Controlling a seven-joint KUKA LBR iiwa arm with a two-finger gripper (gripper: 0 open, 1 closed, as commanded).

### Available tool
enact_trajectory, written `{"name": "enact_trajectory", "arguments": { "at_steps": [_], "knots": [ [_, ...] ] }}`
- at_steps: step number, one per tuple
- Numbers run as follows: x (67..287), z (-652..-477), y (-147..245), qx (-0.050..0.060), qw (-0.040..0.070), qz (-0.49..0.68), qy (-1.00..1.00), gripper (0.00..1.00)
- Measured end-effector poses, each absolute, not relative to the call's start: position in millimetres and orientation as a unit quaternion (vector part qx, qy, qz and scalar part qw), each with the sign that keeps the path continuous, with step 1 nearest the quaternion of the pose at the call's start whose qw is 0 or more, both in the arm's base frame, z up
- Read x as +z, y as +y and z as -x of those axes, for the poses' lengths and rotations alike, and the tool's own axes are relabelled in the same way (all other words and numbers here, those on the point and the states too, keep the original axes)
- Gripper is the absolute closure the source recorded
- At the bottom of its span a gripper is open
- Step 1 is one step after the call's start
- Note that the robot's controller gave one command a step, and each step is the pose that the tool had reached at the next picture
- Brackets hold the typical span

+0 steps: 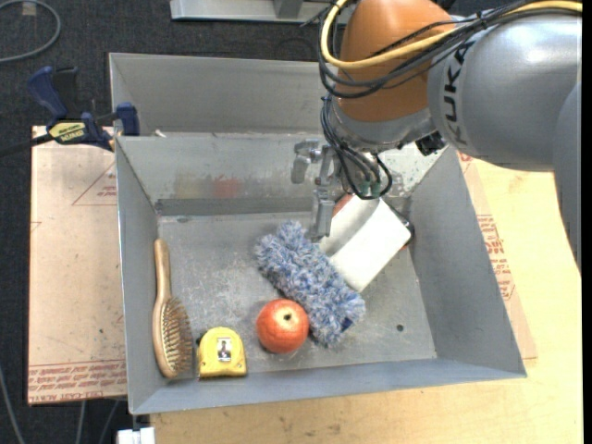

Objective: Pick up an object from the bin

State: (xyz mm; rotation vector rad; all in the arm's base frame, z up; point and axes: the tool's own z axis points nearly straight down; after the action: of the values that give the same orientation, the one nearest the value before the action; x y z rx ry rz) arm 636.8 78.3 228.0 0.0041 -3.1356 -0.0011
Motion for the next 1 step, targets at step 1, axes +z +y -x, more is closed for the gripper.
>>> {"name": "enact_trajectory", "arguments": {
  "at_steps": [1],
  "knots": [
    [233.3,-638.1,78.1,-0.001,-0.001,-0.001,-1.000,0.00]
  ]
}}
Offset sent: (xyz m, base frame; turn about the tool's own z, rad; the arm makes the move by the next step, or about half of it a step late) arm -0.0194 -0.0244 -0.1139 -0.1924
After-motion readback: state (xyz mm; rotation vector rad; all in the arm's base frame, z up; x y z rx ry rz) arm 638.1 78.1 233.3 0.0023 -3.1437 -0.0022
